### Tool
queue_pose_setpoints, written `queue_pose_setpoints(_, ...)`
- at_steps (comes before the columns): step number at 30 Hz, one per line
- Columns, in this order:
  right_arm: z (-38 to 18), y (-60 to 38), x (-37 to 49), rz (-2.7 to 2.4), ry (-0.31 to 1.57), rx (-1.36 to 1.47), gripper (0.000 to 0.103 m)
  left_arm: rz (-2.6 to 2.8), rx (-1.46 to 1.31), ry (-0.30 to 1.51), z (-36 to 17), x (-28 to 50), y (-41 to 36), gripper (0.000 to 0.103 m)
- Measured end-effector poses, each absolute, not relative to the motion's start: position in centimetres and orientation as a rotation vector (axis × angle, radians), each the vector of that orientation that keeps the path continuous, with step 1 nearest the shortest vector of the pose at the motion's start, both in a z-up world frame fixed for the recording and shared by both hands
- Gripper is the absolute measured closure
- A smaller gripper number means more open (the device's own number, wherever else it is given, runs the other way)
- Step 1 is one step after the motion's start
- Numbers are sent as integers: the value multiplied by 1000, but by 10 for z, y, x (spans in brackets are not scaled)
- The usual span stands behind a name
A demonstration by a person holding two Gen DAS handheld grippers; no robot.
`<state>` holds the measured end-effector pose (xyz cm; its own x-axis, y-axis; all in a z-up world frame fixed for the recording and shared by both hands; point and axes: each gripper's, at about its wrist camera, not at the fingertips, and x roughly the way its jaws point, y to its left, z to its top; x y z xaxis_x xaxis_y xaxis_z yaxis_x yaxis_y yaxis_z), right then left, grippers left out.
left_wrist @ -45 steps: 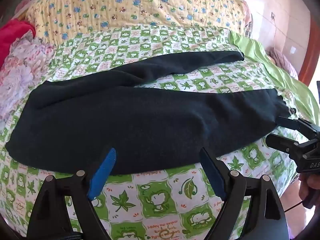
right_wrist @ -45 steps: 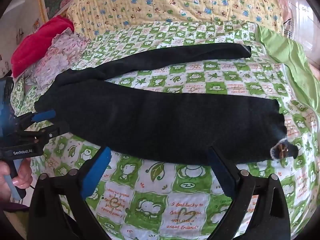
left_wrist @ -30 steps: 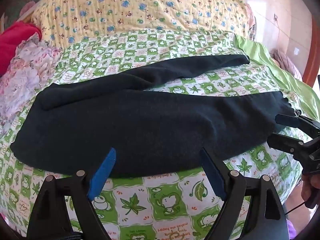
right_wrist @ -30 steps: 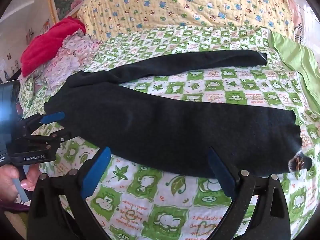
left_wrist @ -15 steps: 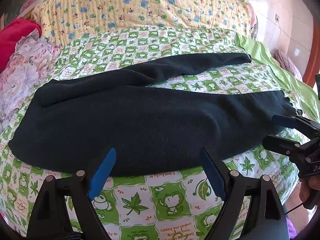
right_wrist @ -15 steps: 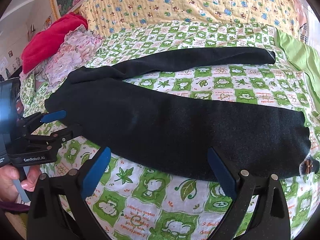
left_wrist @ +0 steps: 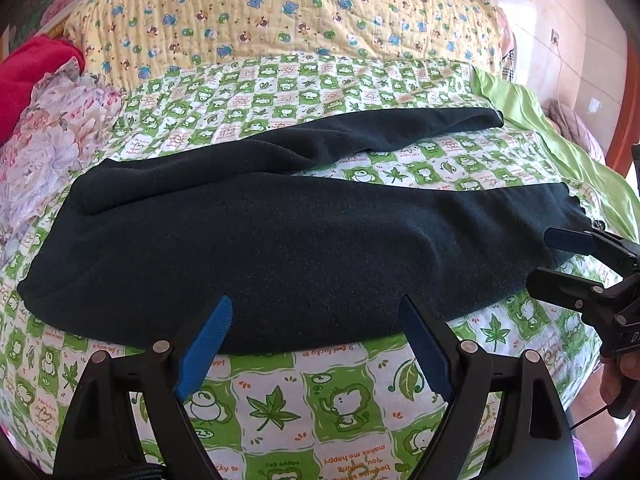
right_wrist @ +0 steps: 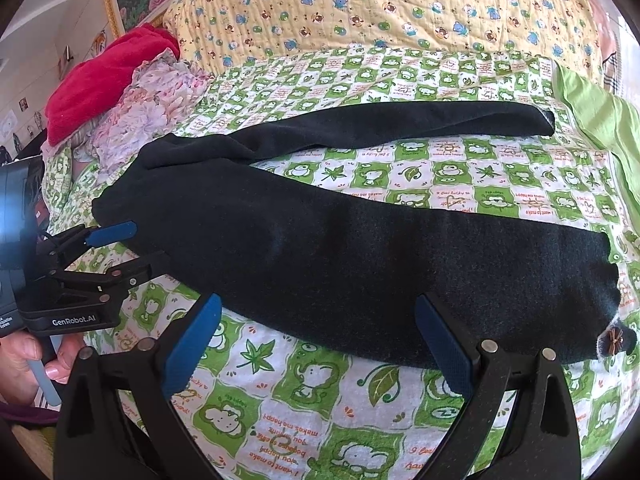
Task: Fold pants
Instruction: 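Move both grippers toward the black pants' waistband and cuff ends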
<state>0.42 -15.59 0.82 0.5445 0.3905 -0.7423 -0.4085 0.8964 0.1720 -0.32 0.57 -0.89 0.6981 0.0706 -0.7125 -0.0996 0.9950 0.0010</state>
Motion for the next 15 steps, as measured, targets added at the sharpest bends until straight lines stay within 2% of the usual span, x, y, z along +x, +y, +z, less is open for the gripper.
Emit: queue_pose_setpoints(15, 10, -156, 5, 479, 873, -24, 6, 92, -41, 801, -9, -2, 5, 17)
